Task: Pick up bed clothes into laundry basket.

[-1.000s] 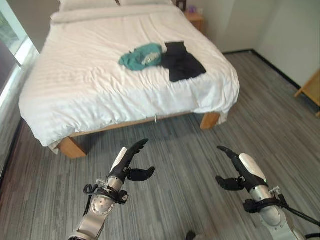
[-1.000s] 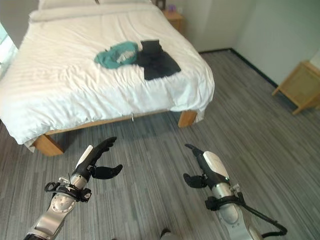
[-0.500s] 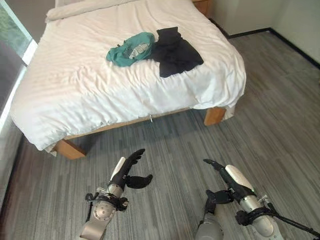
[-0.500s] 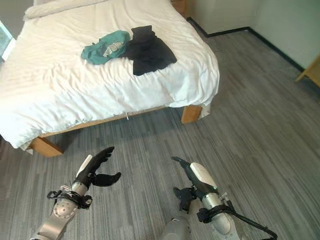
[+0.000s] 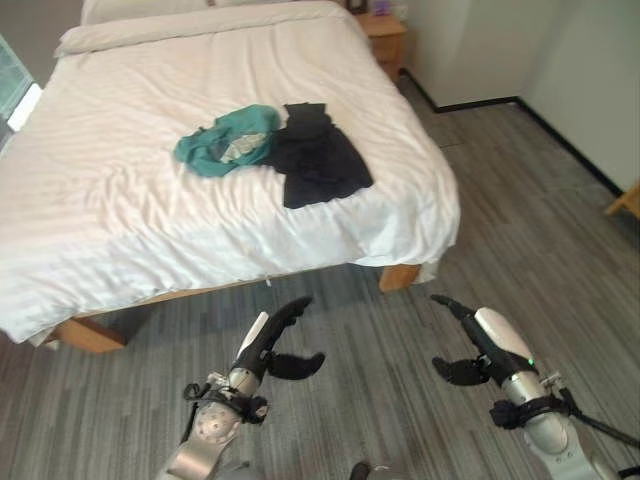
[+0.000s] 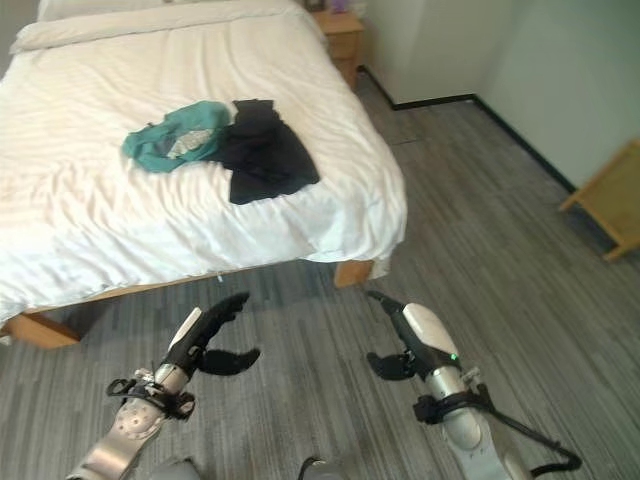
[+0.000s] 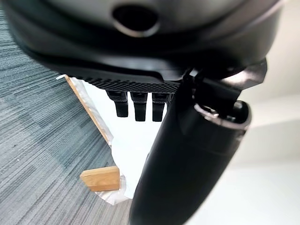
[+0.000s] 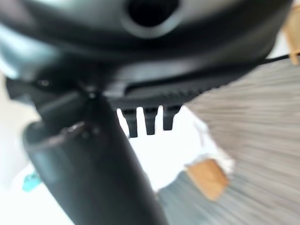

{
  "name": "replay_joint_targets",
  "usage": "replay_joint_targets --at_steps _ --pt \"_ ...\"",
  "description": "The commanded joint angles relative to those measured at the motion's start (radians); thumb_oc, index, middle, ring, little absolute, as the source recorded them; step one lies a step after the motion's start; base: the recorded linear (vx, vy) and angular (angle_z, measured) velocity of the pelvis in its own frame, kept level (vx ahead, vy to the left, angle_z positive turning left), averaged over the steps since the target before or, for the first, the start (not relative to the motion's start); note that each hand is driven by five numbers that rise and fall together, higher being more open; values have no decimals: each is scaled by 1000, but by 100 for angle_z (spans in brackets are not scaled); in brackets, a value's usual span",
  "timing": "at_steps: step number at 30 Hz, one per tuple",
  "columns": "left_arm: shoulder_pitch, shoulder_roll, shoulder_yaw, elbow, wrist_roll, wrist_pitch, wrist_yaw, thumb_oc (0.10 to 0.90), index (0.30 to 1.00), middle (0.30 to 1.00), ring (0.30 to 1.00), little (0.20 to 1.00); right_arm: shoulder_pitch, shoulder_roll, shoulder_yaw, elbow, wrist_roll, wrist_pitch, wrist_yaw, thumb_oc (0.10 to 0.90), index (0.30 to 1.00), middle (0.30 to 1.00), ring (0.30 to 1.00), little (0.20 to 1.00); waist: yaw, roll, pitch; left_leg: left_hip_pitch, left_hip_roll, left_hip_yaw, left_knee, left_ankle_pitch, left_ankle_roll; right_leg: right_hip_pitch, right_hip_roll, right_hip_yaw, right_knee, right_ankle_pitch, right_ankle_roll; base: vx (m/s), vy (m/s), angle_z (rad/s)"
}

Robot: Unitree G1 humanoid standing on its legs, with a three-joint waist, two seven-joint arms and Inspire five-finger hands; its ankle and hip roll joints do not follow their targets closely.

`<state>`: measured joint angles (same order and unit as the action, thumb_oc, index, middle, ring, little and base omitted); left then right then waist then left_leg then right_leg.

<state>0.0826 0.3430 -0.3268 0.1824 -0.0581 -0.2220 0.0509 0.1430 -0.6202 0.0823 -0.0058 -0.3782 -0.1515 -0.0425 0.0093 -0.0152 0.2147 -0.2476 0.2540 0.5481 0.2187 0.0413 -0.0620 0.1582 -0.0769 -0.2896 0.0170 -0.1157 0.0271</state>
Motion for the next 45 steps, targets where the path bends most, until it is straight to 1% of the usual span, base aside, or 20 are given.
replay_joint_targets --at_steps 1,5,6,8,9,11,12,13,15,16,17,18,20,21,23,28,29,31,38,45 --pt "-61 11 42 -127 -34 -74 17 800 900 900 900 900 -17 -48 -23 -95 18 -70 -60 800 900 900 900 900 -16 40 -27 87 30 21 -222 132 -106 31 -41 -4 -104 -10 152 688 129 -38" --pt "-55 9 36 -137 -47 -68 16 800 900 900 900 900 -29 -50 -16 -90 11 -67 -70 800 900 900 900 900 -4 44 -33 82 32 50 -276 161 -105 75 -20 6 -104 -37 146 305 17 -24" --pt "-53 13 28 -163 -66 -55 11 800 900 900 900 900 -41 -37 -10 -86 -12 -60 -87 800 900 900 900 900 -5 42 -56 115 18 56 -283 167 -80 135 21 29 -104 -67 122 597 22 -2" --pt "-60 19 21 -188 -87 -50 8 800 900 900 900 900 -68 -26 -16 -95 -55 -48 -106 800 900 900 900 900 11 31 -59 146 22 75 -285 173 -57 153 48 37 -40 -91 106 536 14 6" --pt "-64 30 19 -193 -95 -50 10 800 900 900 900 900 -79 -19 -22 -99 -85 -43 -132 800 900 900 900 900 20 19 -57 177 16 94 -285 155 -42 140 46 35 45 -94 119 219 11 -24" --pt "-64 31 19 -194 -95 -50 10 800 900 900 900 900 -79 -19 -22 -98 -85 -43 -132 800 900 900 900 900 23 18 -56 179 16 97 -285 155 -42 138 44 37 49 -96 119 159 20 -50" --pt "-73 38 12 -186 -98 -41 27 800 900 900 900 900 -111 -15 -46 -114 -158 -17 -175 800 900 900 900 900 4 12 -50 236 12 109 -288 111 -11 75 33 10 214 -36 184 308 104 -26" --pt "-91 46 0 -183 -93 -36 49 800 900 900 900 900 -145 -13 -97 -144 -226 15 -235 800 900 900 900 900 -22 15 -23 278 2 80 -290 83 9 -58 14 52 452 28 235 354 123 -15" --pt "-115 49 -11 -173 -83 -43 55 800 900 900 900 900 -198 -38 -179 -214 -290 39 -312 800 900 900 900 900 -39 19 -24 299 -13 73 -289 60 20 -156 -24 46 533 15 235 196 105 26" --pt "-120 50 -18 -166 -76 -42 55 800 900 900 900 900 -219 -49 -214 -241 -307 47 -338 800 900 900 900 900 -43 18 -24 311 -29 67 -290 49 23 -165 -51 33 504 6 235 274 66 55" --pt "-120 53 -27 -158 -79 -40 47 800 900 900 900 900 -262 -77 -273 -297 -311 53 -368 800 900 900 900 900 -52 18 -36 327 -55 37 -296 19 18 -185 -82 24 397 -27 203 216 38 45" --pt "-121 53 -28 -157 -80 -40 47 800 900 900 900 900 -261 -77 -275 -299 -311 53 -367 800 900 900 900 900 -54 19 -35 326 -55 34 -296 19 18 -183 -82 21 395 -27 203 249 -67 27" --pt "-100 56 -28 -146 -94 -41 28 800 900 900 900 900 -264 -119 -341 -327 -268 49 -380 800 900 900 900 900 -79 4 -65 335 -75 -28 -300 -16 1 -179 -90 94 176 -10 189 166 -135 88" --pt "-99 57 -28 -146 -95 -42 27 800 900 900 900 900 -263 -120 -342 -327 -266 48 -380 800 900 900 900 900 -79 7 -70 327 -71 -27 -303 -7 1 -176 -83 91 153 8 186 154 -197 120" --pt "-45 65 15 -140 -120 -36 22 800 900 900 900 900 -288 -180 -340 -272 -224 53 -376 800 900 900 900 900 -66 -2 -97 356 -58 -43 -301 -43 -21 -188 -166 66 79 82 220 186 -178 73" --pt "14 55 57 -126 -134 -34 15 800 900 900 900 900 -323 -226 -297 -169 -179 60 -352 800 900 900 900 900 -50 -21 -117 362 -61 -50 -301 -39 -29 -152 -189 32 16 127 221 99 -63 39" --pt "67 52 77 -111 -154 -37 0 800 900 900 900 900 -362 -262 -233 -40 -112 61 -314 800 900 900 900 900 -6 -34 -134 357 -64 -63 -301 -31 -39 -109 -189 -1 -27 143 220 130 -85 19" --pt "88 51 80 -101 -162 -35 -9 800 900 900 900 900 -396 -286 -181 55 -92 67 -296 800 900 900 900 900 21 -36 -144 354 -61 -76 -300 -32 -49 -72 -187 -30 -54 144 222 131 -70 17" --pt "127 53 83 -69 -200 -40 -27 800 900 900 900 900 -619 -355 39 363 -50 78 -277 800 900 900 900 900 85 -40 -153 323 -48 -114 -306 3 -74 -30 -167 -87 -92 140 212 73 -39 26" --pt "149 49 85 -32 -220 -40 -38 800 900 900 900 900 -747 -367 157 523 -67 86 -278 800 900 900 900 900 126 -40 -147 291 -39 -141 -306 13 -91 -28 -157 -113 -99 128 211 54 -9 18"
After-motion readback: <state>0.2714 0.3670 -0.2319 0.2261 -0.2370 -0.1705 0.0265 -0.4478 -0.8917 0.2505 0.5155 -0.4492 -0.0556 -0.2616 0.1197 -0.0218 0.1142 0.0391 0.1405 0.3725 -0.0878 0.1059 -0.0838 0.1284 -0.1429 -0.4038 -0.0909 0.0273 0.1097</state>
